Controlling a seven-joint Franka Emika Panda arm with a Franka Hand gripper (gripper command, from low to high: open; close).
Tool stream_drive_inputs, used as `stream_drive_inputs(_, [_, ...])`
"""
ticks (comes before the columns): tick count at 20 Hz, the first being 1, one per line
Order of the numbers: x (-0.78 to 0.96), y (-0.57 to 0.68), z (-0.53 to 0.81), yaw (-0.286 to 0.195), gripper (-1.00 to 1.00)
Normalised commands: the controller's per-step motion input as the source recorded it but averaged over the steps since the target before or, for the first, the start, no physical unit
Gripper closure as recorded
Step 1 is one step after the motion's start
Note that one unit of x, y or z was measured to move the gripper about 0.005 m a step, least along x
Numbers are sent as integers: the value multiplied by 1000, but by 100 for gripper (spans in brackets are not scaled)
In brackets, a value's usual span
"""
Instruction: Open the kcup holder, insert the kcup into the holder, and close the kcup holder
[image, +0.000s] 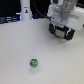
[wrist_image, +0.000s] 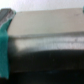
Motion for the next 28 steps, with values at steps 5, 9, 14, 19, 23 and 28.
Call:
stream_drive_inputs(5, [932, -278, 213, -91, 100])
stream_drive_inputs(9, [923, -301, 197, -95, 100])
stream_drive_inputs(14, [907, -329, 193, -99, 100])
stream_drive_inputs(19, [825, -315, 189, -107, 100])
stream_drive_inputs(23, [284, -94, 151, -106, -100])
stream_drive_inputs(28, [405, -478, 117, -209, -100])
